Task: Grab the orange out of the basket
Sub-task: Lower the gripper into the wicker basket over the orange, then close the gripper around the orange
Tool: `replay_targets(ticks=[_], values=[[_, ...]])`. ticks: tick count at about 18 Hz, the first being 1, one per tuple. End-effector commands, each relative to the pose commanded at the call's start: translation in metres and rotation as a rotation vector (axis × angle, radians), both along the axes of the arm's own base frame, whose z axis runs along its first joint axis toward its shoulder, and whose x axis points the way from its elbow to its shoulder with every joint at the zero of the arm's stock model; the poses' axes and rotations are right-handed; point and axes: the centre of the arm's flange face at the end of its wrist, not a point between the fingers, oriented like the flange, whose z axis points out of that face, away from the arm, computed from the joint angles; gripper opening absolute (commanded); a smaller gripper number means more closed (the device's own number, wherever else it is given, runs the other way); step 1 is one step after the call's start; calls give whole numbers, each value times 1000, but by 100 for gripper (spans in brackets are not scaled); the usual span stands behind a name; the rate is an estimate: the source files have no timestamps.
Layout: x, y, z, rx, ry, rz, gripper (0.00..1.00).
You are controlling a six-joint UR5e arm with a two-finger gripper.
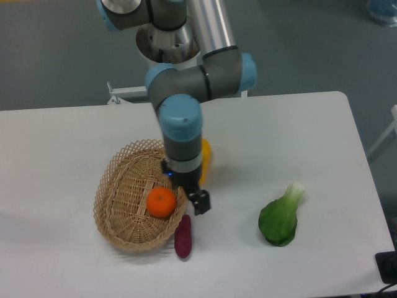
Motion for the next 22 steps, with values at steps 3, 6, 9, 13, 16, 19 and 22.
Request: replay_targets(ticks=[3,6,9,13,16,19,22], values=[[14,-9,-20,-39,-19,-52,100],[20,-9,-23,-45,-25,-64,100],[23,-7,-31,-56,-33,-69,100],[19,1,-51,-76,-50,-64,100],[22,5,-57,-83,-53,-67,100],[23,4,-58,-89,-54,-67,100],[27,5,-61,-94,-59,-43,94]])
